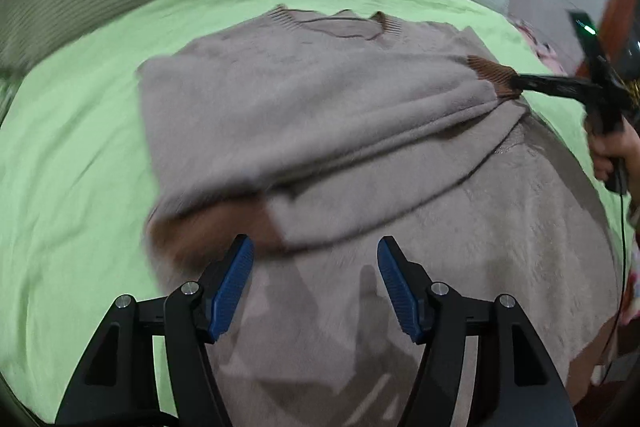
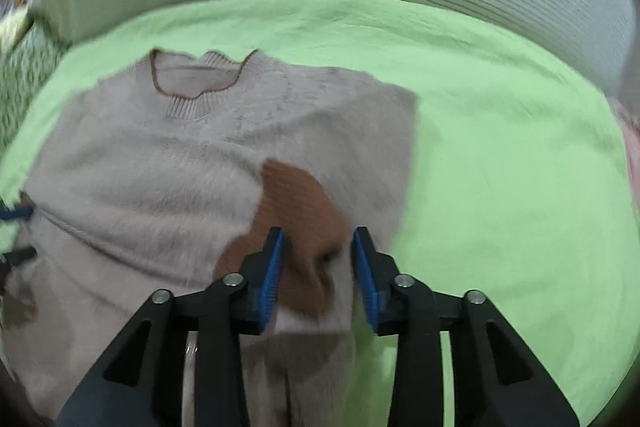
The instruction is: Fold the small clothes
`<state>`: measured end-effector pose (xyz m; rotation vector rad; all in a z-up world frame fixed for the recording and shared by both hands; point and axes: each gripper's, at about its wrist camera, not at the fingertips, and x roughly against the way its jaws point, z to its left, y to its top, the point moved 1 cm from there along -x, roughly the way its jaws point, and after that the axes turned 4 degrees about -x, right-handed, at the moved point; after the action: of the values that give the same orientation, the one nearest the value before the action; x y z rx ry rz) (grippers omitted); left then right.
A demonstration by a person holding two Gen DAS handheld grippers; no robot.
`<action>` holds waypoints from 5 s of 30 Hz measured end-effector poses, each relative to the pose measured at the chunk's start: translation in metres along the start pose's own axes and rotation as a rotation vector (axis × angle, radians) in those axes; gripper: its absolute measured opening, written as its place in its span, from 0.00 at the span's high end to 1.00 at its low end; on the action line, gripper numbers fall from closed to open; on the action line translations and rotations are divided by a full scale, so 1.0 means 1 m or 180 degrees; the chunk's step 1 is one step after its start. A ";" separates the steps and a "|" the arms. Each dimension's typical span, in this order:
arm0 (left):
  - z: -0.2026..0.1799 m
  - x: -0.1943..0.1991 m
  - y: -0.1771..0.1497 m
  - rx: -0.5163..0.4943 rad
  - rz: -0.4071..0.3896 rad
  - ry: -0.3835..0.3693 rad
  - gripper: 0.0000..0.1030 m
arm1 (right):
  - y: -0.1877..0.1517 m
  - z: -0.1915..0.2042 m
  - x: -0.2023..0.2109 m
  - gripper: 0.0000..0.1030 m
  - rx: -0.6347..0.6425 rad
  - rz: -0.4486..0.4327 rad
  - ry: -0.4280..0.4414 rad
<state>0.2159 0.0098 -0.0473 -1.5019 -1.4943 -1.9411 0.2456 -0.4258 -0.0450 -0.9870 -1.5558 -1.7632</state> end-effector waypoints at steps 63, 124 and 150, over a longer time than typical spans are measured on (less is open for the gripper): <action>-0.064 0.162 -0.241 0.1521 -0.0736 -0.1041 0.92 | -0.308 0.014 0.191 0.90 -0.1020 -0.0245 0.2214; 0.070 0.009 0.021 0.1075 -0.0610 0.0679 0.22 | -0.071 -0.029 0.048 0.28 -0.1003 -0.0661 0.0723; 0.117 -0.099 0.161 0.0725 -0.0056 0.0931 0.90 | 0.074 0.004 -0.054 0.87 -0.0194 -0.0590 -0.0145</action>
<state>0.4381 0.0019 -0.0490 -1.0625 -1.5376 -1.8323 0.3369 -0.4358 -0.0487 -0.9435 -1.6775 -1.9365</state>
